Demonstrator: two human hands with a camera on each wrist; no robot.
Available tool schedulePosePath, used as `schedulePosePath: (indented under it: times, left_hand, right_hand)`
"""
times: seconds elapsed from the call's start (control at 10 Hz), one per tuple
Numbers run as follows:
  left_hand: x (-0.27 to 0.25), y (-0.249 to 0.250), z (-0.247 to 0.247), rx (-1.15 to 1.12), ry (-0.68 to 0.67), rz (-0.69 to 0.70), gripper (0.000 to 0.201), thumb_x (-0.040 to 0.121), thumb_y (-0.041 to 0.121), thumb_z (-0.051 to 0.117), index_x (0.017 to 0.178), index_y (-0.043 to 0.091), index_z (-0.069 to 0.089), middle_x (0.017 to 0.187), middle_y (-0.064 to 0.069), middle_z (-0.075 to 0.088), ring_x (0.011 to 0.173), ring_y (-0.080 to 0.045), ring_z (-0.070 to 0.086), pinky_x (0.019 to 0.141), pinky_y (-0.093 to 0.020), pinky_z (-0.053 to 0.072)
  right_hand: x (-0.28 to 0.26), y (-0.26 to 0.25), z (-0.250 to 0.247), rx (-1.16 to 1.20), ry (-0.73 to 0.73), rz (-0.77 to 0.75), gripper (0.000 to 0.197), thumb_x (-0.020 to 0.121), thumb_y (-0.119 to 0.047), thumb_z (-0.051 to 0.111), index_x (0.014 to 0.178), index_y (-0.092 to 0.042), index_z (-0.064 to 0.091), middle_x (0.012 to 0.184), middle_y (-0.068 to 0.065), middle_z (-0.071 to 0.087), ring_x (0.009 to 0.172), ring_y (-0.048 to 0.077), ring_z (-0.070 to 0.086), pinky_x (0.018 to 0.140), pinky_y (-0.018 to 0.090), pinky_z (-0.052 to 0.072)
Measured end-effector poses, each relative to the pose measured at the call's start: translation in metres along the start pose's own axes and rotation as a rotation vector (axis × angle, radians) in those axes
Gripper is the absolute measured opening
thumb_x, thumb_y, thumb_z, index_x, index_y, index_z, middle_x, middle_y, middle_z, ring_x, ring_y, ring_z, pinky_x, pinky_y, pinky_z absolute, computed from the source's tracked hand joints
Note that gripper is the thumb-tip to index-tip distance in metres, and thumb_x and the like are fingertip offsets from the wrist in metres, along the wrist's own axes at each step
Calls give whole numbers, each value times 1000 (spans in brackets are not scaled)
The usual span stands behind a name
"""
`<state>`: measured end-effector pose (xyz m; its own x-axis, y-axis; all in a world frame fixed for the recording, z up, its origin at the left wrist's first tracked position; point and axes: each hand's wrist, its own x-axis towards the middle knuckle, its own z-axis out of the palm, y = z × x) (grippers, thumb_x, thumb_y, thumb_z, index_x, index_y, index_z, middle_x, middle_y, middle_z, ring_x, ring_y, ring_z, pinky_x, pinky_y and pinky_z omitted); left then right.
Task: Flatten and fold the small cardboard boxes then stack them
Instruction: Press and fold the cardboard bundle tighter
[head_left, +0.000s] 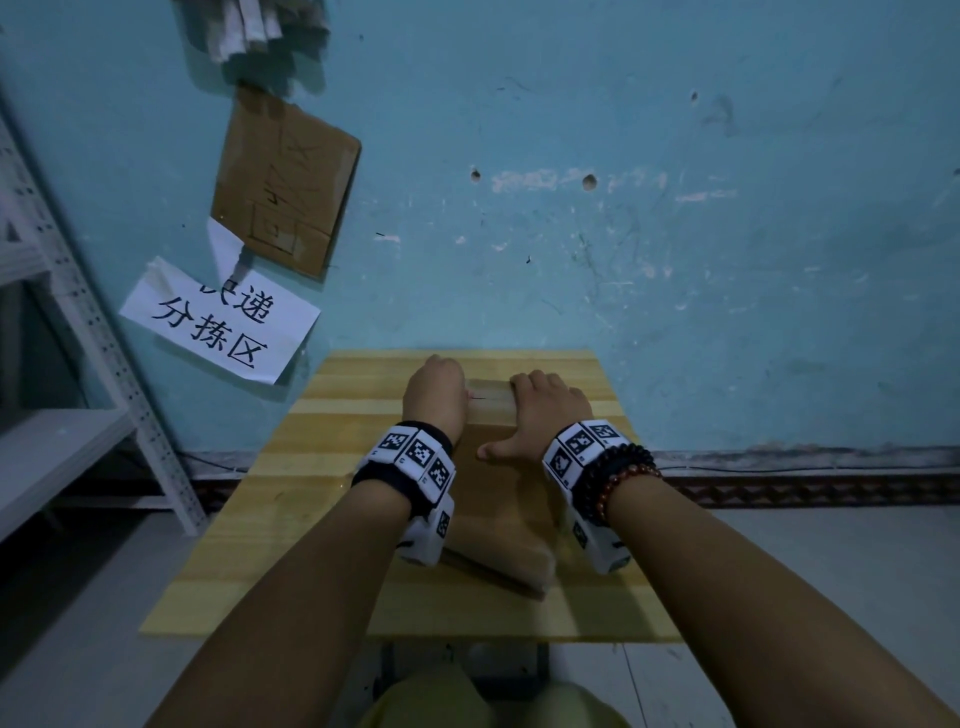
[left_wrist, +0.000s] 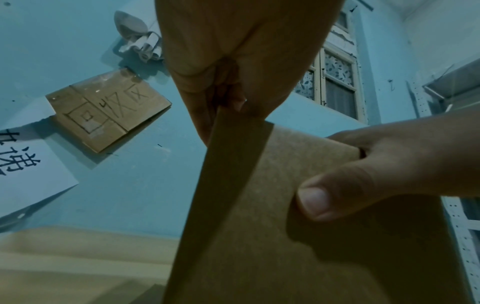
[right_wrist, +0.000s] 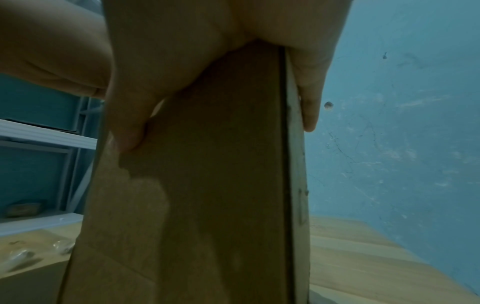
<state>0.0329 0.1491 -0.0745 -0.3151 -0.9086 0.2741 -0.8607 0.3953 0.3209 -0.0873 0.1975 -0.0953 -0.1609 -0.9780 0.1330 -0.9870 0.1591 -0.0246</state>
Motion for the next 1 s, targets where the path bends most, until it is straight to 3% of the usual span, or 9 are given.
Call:
schedulePosePath:
  times: [0.2, 0.4, 0.5, 0.7, 0.8, 0.9, 1.0]
  left_hand:
    - [-2, -3, 1, 36, 41, 51, 12, 93, 6, 49, 97, 0, 58, 114, -16, 49, 97, -32, 58, 84, -36, 46]
    - [-2, -3, -3, 146, 11, 88, 17, 89, -5, 46, 101, -1, 56, 119, -18, 46, 95, -34, 57, 75, -34, 43]
    - [-3, 11, -7, 265, -55, 119, 27, 89, -9, 41, 112, -4, 55, 126, -19, 42, 107, -35, 52, 85, -35, 44]
    - [0, 18, -8, 330, -115, 120, 30, 95, 2, 38, 120, -3, 54, 131, -17, 42, 121, -33, 42, 96, -38, 40]
    - [5, 15, -8, 219, -142, 50, 27, 96, 6, 42, 117, -4, 56, 130, -19, 45, 114, -34, 51, 91, -37, 44]
    - [10, 9, -7, 92, -136, -16, 21, 93, 13, 49, 105, -2, 59, 119, -19, 55, 105, -34, 56, 81, -34, 44]
    - [8, 7, -7, -6, -137, -96, 30, 93, 19, 53, 115, -1, 52, 123, -20, 50, 109, -35, 53, 85, -36, 44]
  right_hand:
    - [-1, 0, -1, 3, 0, -2, 98, 65, -74, 58, 136, -14, 31, 137, 6, 39, 128, 26, 37, 105, 44, 34]
    - [-1, -1, -2, -4, -21, -3, 99, 65, -75, 58, 137, -14, 30, 138, 6, 38, 129, 26, 36, 105, 44, 35]
    - [-1, 0, -2, -1, -16, -3, 97, 65, -74, 58, 136, -14, 31, 137, 6, 39, 128, 26, 37, 104, 45, 35]
    - [-2, 0, -2, 16, -14, -6, 95, 65, -73, 59, 135, -15, 31, 136, 6, 39, 127, 26, 37, 105, 45, 34]
    - [-3, 0, -2, 19, -9, -12, 96, 65, -73, 59, 135, -15, 31, 136, 6, 39, 127, 26, 37, 105, 44, 34]
    - [-4, 1, -2, 15, -15, -18, 96, 65, -73, 59, 136, -15, 30, 136, 6, 38, 127, 26, 37, 105, 44, 34]
    - [-2, 1, -2, 18, -18, -17, 97, 64, -74, 59, 136, -15, 30, 136, 6, 38, 127, 26, 37, 105, 44, 34]
